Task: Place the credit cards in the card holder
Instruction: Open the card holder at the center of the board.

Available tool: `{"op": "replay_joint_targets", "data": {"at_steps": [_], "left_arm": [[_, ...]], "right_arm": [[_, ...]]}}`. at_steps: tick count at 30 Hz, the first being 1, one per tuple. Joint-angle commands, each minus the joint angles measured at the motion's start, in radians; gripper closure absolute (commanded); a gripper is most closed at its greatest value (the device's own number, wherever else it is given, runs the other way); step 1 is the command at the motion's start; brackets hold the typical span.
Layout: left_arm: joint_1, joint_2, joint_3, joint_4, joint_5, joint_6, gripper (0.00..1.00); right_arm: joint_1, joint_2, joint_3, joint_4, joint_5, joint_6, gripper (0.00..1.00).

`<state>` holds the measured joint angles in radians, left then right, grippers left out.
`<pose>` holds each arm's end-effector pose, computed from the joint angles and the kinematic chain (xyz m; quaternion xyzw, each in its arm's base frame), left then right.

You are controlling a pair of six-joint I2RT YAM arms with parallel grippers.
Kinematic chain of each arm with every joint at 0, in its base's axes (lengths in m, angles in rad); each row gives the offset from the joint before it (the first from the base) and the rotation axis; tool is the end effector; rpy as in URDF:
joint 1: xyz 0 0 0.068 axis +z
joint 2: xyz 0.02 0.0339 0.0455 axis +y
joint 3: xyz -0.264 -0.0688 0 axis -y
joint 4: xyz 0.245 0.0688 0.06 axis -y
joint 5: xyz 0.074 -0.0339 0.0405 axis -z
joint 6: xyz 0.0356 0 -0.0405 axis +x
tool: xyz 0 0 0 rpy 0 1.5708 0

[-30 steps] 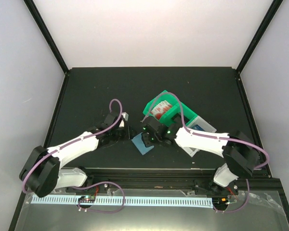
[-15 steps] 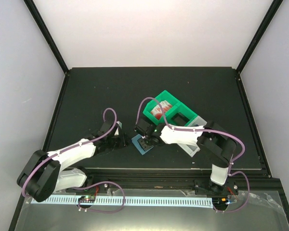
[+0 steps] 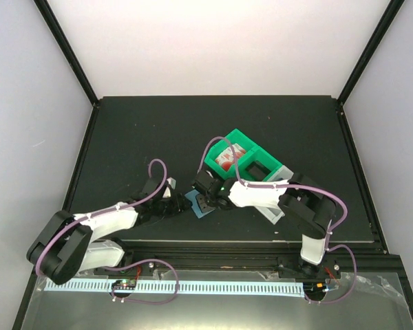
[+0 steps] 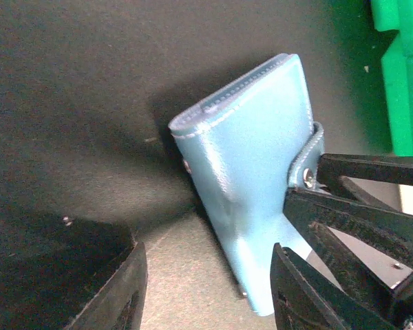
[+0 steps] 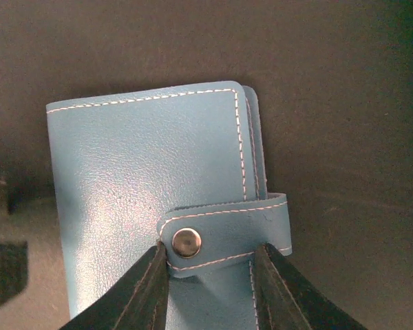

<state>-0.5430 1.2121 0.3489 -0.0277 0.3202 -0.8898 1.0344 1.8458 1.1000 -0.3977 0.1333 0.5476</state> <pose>0.1654 -0.1129 0.1297 -0.1082 0.9259 -0.3295 0.1496 0.1868 0.3050 0.1459 -0.2213 0.9498 0.1047 0.1950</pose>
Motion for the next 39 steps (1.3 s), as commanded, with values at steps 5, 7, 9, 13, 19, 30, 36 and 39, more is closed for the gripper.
{"op": "replay_joint_targets", "data": {"at_steps": [5, 7, 9, 13, 19, 30, 36, 39], "left_arm": [[0.007, 0.112, -0.026, 0.206, 0.103, -0.104, 0.48], [0.006, 0.143, -0.029, 0.243, 0.102, -0.116, 0.49], [0.007, 0.170, -0.030, 0.273, 0.106, -0.129, 0.50], [0.006, 0.209, -0.029, 0.329, 0.116, -0.137, 0.60], [0.006, 0.181, -0.024, 0.293, 0.083, -0.103, 0.85], [0.005, 0.082, 0.020, 0.160, 0.091, 0.015, 0.98], [0.006, 0.075, 0.038, 0.135, 0.100, 0.033, 0.99], [0.005, 0.075, 0.043, 0.128, 0.100, 0.039, 0.98]], "right_arm": [[-0.046, 0.037, -0.104, 0.148, -0.182, 0.188, 0.68], [-0.059, 0.035, -0.120, 0.168, -0.215, 0.202, 0.69], [-0.070, 0.031, -0.132, 0.182, -0.242, 0.207, 0.69], [-0.091, 0.027, -0.156, 0.220, -0.316, 0.209, 0.69], [-0.103, -0.008, -0.139, 0.183, -0.248, 0.168, 0.67], [-0.090, -0.022, 0.037, 0.018, -0.108, 0.062, 0.51], [-0.087, 0.025, 0.094, 0.013, -0.158, 0.069, 0.46], [-0.086, 0.044, 0.104, -0.004, -0.147, 0.067, 0.46]]}}
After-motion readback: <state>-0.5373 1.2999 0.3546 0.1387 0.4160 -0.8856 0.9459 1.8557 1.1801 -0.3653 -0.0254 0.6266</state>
